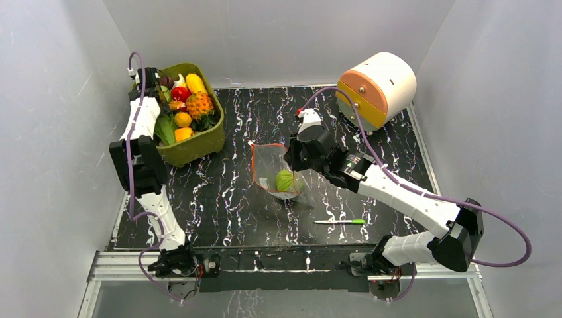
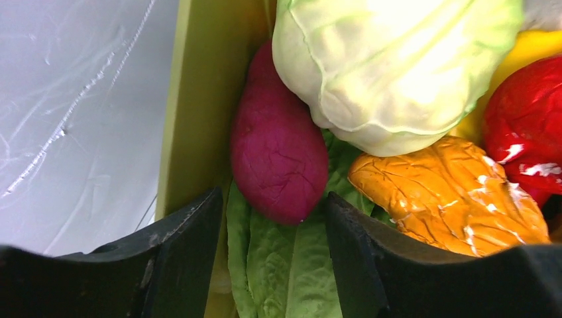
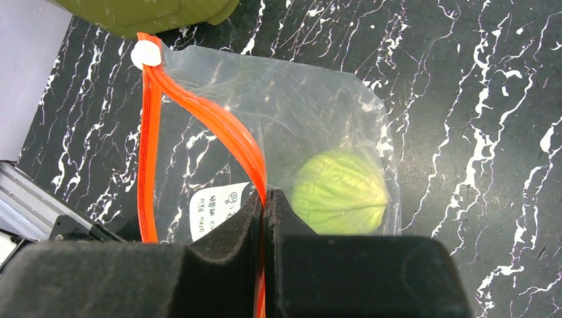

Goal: Place the food in the zip-top bag and seal the zipper
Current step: Pick up the fake vegetable from the bin.

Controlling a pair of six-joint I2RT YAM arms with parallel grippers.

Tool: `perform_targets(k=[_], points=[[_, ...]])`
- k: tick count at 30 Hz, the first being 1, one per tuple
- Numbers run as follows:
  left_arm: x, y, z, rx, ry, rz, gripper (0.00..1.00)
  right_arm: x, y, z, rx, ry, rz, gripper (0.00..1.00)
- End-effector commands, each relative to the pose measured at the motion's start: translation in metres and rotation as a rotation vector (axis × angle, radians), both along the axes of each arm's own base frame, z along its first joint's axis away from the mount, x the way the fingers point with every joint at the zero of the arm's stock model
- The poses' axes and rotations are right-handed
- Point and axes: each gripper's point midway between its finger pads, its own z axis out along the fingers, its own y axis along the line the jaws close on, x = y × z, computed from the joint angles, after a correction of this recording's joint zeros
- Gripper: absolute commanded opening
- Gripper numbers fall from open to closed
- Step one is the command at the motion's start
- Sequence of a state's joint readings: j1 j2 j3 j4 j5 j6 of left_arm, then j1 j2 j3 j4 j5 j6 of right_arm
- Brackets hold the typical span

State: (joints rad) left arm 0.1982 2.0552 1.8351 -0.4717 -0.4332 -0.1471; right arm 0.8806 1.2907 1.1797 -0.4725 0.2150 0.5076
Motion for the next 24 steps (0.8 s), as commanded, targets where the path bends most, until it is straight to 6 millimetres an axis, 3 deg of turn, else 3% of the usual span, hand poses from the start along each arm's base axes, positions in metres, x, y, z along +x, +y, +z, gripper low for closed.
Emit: perform_targets(k=[1,5,9,13,19,24], points=[[-0.010,0.004,0.016,0.021,-0.021,0.028,0.53,0.011,0.002,0.032,0.077,-0.079,-0.033,0.00],[-0.008,0.004,0.021,0.027,-0.031,0.022,0.42,0.013,0.006,0.034,0.082,-0.081,-0.027,0.00],[-0.009,0.001,0.039,0.022,-0.060,0.004,0.34,0.013,0.008,0.033,0.082,-0.077,-0.019,0.00],[-0.017,-0.008,0.053,0.013,-0.081,-0.016,0.33,0.010,0.007,0.033,0.095,-0.071,-0.018,0.00],[-0.046,-0.019,0.058,-0.015,-0.062,0.007,0.33,0.006,0.006,0.033,0.110,-0.055,-0.020,0.00],[-0.062,-0.040,0.081,-0.091,-0.124,-0.037,0.33,0.005,0.005,0.036,0.120,-0.049,-0.031,0.00]])
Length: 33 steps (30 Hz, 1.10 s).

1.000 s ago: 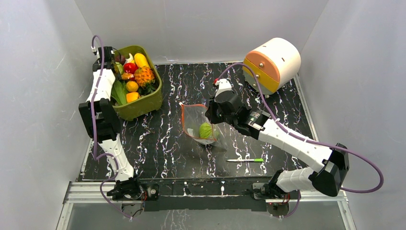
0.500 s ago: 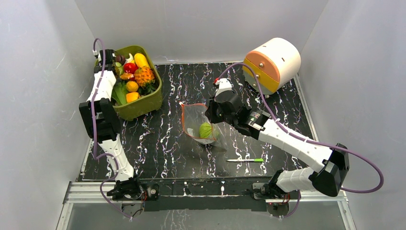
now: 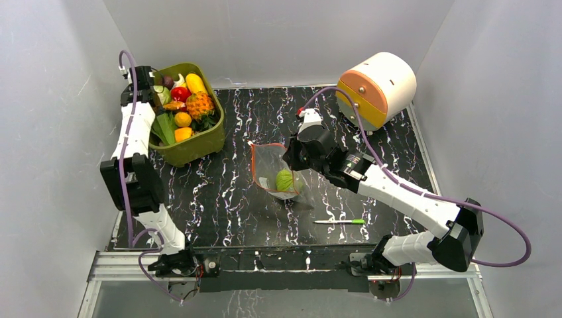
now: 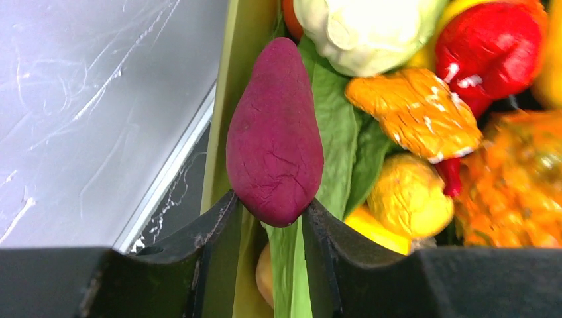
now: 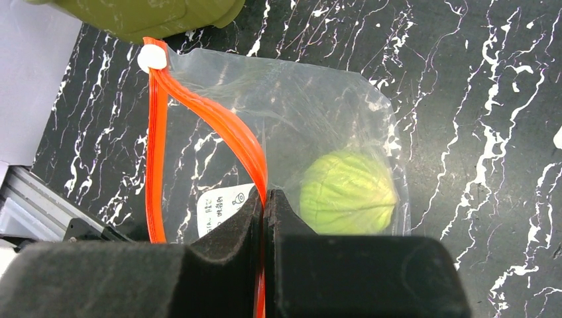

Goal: Place the food in the zip-top bag and seal the zipper
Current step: Pick up the fake vegetable from the bin.

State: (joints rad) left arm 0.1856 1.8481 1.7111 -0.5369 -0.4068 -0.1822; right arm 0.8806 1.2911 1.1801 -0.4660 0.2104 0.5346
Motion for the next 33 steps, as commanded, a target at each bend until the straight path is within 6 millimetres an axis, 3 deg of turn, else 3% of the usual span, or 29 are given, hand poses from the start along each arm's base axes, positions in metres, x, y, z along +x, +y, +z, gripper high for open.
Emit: perform_targets(k=[1,7,12,17,21,30,33], points=[[-0.021,-0.025,0.046,-0.077,-0.104,-0.042,0.33,0.007,0.000,0.034,0.088,-0.062,-0.033,0.00],[-0.035,-0.057,0.077,-0.202,-0.188,-0.138,0.33,0.010,-0.003,0.042,0.091,-0.064,-0.066,0.00],[-0.054,-0.098,0.077,-0.317,-0.223,-0.280,0.33,0.013,-0.006,0.042,0.081,-0.073,-0.087,0.00],[-0.078,-0.158,0.070,-0.459,-0.221,-0.438,0.33,0.022,-0.010,0.041,0.047,-0.085,-0.131,0.00],[-0.105,-0.201,0.080,-0.570,-0.237,-0.562,0.33,0.030,-0.009,0.047,0.043,-0.100,-0.162,0.00],[-0.162,-0.278,0.085,-0.812,-0.210,-0.845,0.33,0.040,-0.006,0.051,0.108,-0.127,-0.217,0.00],[-0.177,-0.292,0.089,-0.877,-0.186,-0.870,0.33,0.043,-0.011,0.053,0.122,-0.136,-0.259,0.00]])
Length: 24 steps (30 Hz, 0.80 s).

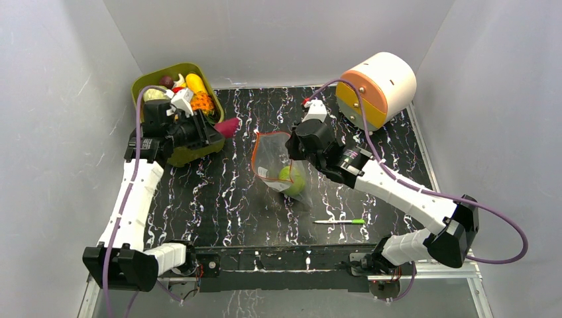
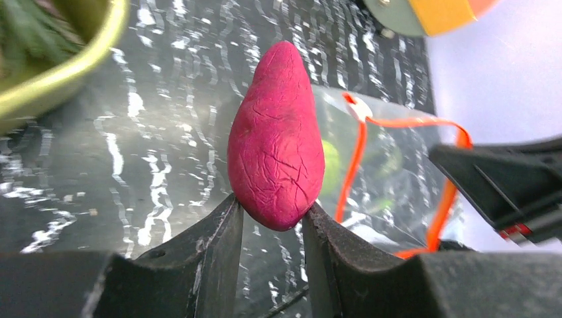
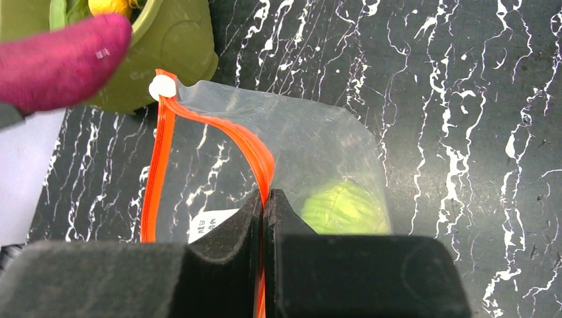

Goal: Place the food in the zip-top bag and seal the zipper
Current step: Pick up the fake vegetable from the bin, then place the fake vegetable in the zipper food storage bag.

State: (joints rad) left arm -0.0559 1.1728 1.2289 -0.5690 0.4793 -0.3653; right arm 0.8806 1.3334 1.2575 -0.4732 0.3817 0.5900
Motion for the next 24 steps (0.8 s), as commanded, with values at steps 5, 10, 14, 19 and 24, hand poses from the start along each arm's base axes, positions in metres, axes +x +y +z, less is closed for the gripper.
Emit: perform_targets(k=[5,10,14,19,24], points=[[-0.046,-0.042,0.020,-0.171,0.034,-0.173,0.32,0.021,-0.009,0.037,0.099,-0.097,-0.142,0.00],[-0.064,-0.060,0.041,-0.275,0.020,-0.266,0.31,0.026,-0.008,0.045,0.101,-0.109,-0.161,0.00],[-0.070,-0.067,0.055,-0.255,-0.015,-0.299,0.31,0.028,-0.007,0.043,0.090,-0.103,-0.162,0.00],[-0.080,-0.084,0.053,-0.268,-0.004,-0.383,0.31,0.029,-0.004,0.044,0.106,-0.105,-0.160,0.00],[-0.086,-0.093,0.032,-0.275,0.074,-0.412,0.31,0.032,0.010,0.053,0.095,-0.129,-0.091,0.00]])
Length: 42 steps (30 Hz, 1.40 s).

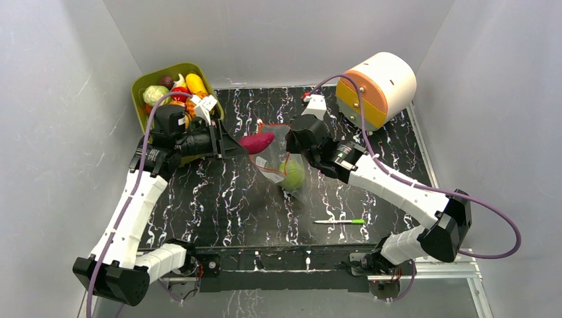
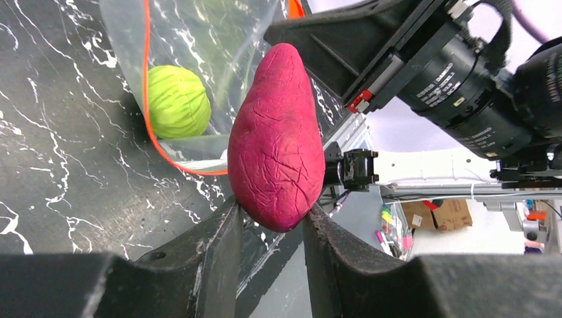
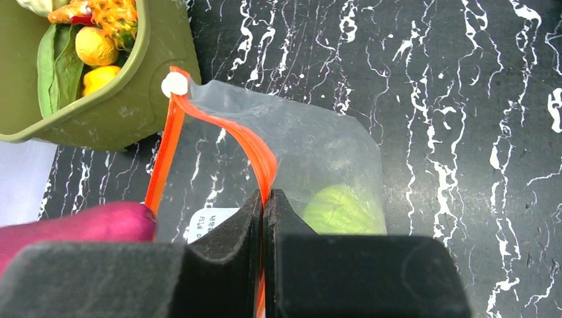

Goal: Place the food in the zip-top bag and seal the zipper
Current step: Place the fake vegetable in the zipper food storage bag.

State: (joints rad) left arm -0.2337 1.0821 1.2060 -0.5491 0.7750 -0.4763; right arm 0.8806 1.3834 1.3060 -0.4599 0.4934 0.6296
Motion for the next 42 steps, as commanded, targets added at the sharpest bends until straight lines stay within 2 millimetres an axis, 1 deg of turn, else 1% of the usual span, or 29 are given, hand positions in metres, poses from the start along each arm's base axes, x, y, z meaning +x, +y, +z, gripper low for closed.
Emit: perform_targets(k=[1,4,7,12,15,20,26,29,35,37,40,41,42], points=[[-0.010,-0.010,-0.014,-0.008,0.070,-0.048,0.30,0.012,0.016,0.047,0.085,-0.106,0.036,0.00],[-0.007,-0.010,-0.023,0.033,0.087,-0.019,0.30,0.011,0.020,0.051,0.107,-0.119,0.050,0.00],[0.001,-0.008,-0.031,0.079,0.074,0.024,0.29,0.009,0.024,0.054,0.137,-0.128,0.073,0.00],[0.014,-0.009,-0.042,0.157,0.095,0.081,0.27,0.004,0.034,0.054,0.181,-0.085,0.104,0.00],[0.022,-0.010,-0.046,0.213,0.088,0.116,0.27,-0.002,0.040,0.056,0.231,-0.055,0.121,0.00],[0.034,-0.015,-0.053,0.284,0.055,0.159,0.26,-0.006,0.044,0.048,0.278,-0.008,0.119,0.00],[0.051,-0.017,-0.066,0.442,-0.001,0.213,0.25,-0.016,0.046,0.033,0.331,0.065,0.120,0.00],[0.054,-0.020,-0.074,0.514,-0.010,0.215,0.24,-0.021,0.048,0.029,0.344,0.082,0.133,0.00],[0.055,-0.027,-0.095,0.666,-0.031,0.209,0.24,-0.024,0.043,0.024,0.348,0.077,0.131,0.00],[0.056,-0.028,-0.096,0.682,-0.038,0.218,0.24,-0.025,0.042,0.023,0.349,0.076,0.131,0.00],[0.060,-0.033,-0.092,0.668,-0.062,0.242,0.25,-0.026,0.041,0.022,0.345,0.078,0.136,0.00],[0.061,-0.035,-0.091,0.661,-0.068,0.248,0.28,-0.026,0.040,0.022,0.341,0.074,0.133,0.00],[0.062,-0.036,-0.091,0.654,-0.068,0.253,0.33,-0.026,0.038,0.022,0.338,0.071,0.126,0.00]])
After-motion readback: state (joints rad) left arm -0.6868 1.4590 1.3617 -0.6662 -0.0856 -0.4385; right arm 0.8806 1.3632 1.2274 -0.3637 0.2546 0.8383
